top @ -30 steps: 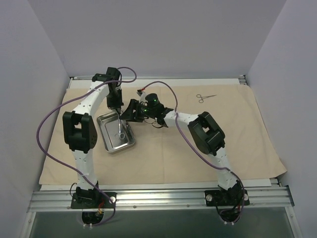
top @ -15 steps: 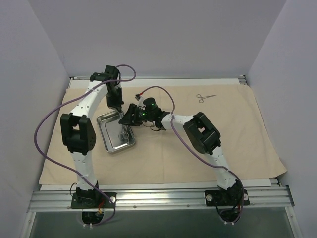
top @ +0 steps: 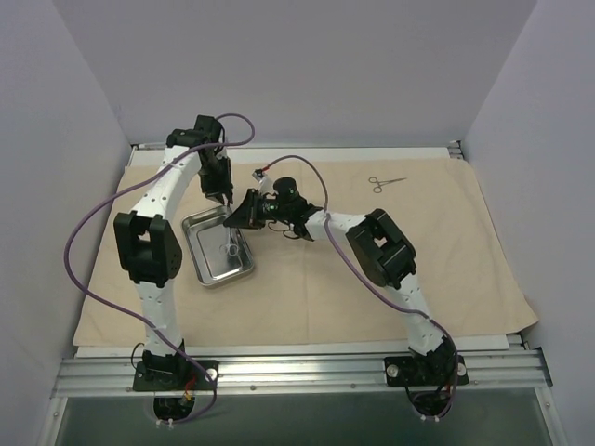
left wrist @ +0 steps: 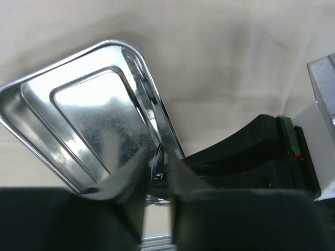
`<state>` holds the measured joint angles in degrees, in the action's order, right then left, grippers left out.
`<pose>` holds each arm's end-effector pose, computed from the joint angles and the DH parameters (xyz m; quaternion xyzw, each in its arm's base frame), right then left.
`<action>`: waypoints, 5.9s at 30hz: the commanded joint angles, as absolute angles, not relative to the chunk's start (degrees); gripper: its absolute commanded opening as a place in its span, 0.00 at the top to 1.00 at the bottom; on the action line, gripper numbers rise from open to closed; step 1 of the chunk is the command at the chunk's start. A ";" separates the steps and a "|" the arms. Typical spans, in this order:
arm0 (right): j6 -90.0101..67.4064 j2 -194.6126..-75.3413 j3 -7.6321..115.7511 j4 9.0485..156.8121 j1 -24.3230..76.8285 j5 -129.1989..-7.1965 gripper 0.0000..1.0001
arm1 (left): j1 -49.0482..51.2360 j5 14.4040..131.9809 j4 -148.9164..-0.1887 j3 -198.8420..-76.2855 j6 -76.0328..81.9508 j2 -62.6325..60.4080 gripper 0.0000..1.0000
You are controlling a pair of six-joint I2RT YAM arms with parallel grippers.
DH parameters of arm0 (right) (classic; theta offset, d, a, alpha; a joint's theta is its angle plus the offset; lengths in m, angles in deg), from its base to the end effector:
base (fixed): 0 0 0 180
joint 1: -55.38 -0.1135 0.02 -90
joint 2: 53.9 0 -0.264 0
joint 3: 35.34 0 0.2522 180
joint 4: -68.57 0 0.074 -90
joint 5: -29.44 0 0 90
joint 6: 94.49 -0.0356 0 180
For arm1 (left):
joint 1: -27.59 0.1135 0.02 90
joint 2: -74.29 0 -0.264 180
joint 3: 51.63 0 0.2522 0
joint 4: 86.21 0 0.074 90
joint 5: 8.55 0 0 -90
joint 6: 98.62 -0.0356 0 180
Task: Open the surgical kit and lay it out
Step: Place the medical item in the surgical kit.
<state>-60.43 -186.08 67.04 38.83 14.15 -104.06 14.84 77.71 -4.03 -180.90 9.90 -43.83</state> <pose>0.3719 0.3585 0.1837 -0.1756 0.6852 0.6657 0.2376 0.4164 -0.0966 0.2915 -0.0442 0.9848 -0.0754 0.1499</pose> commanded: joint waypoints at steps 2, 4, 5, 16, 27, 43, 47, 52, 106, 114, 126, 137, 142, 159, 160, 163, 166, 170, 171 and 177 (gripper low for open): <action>-61.62 -181.87 67.29 36.89 16.35 -105.12 1.00 | 15.73 76.70 -3.10 -187.21 10.63 -43.92 0.45; -61.09 -180.90 66.14 38.03 17.67 -105.47 1.00 | 16.16 77.67 -3.45 -188.35 10.10 -42.96 0.38; -60.65 -180.55 65.79 38.65 18.11 -105.73 1.00 | 16.25 78.11 -3.45 -188.44 9.66 -42.52 0.34; -57.48 -169.75 65.88 51.92 27.25 -107.40 1.00 | 16.96 48.80 -30.31 -159.28 8.50 -23.99 0.21; -59.68 -163.76 63.50 47.09 30.59 -109.42 1.00 | 15.99 33.91 -47.39 -152.40 16.86 -24.49 0.20; -63.20 -164.29 63.42 42.78 33.06 -110.30 1.00 | 13.09 27.67 -53.81 -154.95 21.34 -29.50 0.66; -60.92 -164.55 65.17 50.91 33.06 -108.73 0.96 | 12.83 28.01 -53.64 -157.06 21.79 -30.56 0.98; -50.38 -164.29 72.98 71.15 33.14 -101.17 0.57 | 12.30 34.51 -46.20 -161.18 16.45 -31.43 0.98; -76.29 -178.08 96.45 126.34 50.71 -66.19 1.00 | 19.68 55.44 -30.96 -156.72 8.43 -26.16 0.37; -78.23 -181.07 94.97 129.44 56.77 -60.91 1.00 | 23.90 54.39 -30.88 -156.97 9.13 -28.01 0.39; -78.40 -187.93 97.69 129.62 60.04 -58.71 1.00 | 25.83 54.12 -30.17 -158.47 10.36 -30.47 0.42; -77.88 -190.92 98.22 128.30 60.39 -58.89 1.00 | 27.24 53.94 -28.86 -159.09 10.01 -31.52 0.42; -78.05 -191.27 97.87 128.39 60.30 -58.71 1.00 | 27.33 53.59 -28.33 -159.61 9.75 -32.05 0.42; -81.39 -191.53 94.88 127.34 58.90 -59.94 0.91 | 29.61 52.98 -27.80 -158.38 9.13 -31.44 0.42; -81.57 -191.27 94.53 127.33 58.81 -59.94 0.90 | 29.61 52.98 -27.80 -158.30 9.13 -31.26 0.43; -81.83 -191.09 93.39 127.16 58.72 -61.61 0.84 | 29.70 52.89 -27.45 -158.12 8.96 -31.00 0.41; -81.74 -191.01 93.21 127.33 58.72 -61.52 0.78 | 29.79 52.98 -27.10 -158.03 8.96 -30.74 0.38; -81.48 -190.39 92.25 126.99 58.81 -61.52 0.70 | 29.70 53.15 -27.10 -157.42 8.96 -30.38 0.34; -81.48 -190.22 92.07 126.90 58.72 -61.44 0.69 | 29.70 53.24 -27.01 -157.42 8.96 -30.38 0.33; -80.52 -188.99 91.45 127.15 58.98 -61.35 0.62 | 29.44 53.50 -26.83 -156.36 8.87 -29.51 0.32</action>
<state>-80.84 -190.29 93.25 122.80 59.15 -62.88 29.31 54.01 -27.50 -156.72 10.03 -32.25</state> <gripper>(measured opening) 0.372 0.683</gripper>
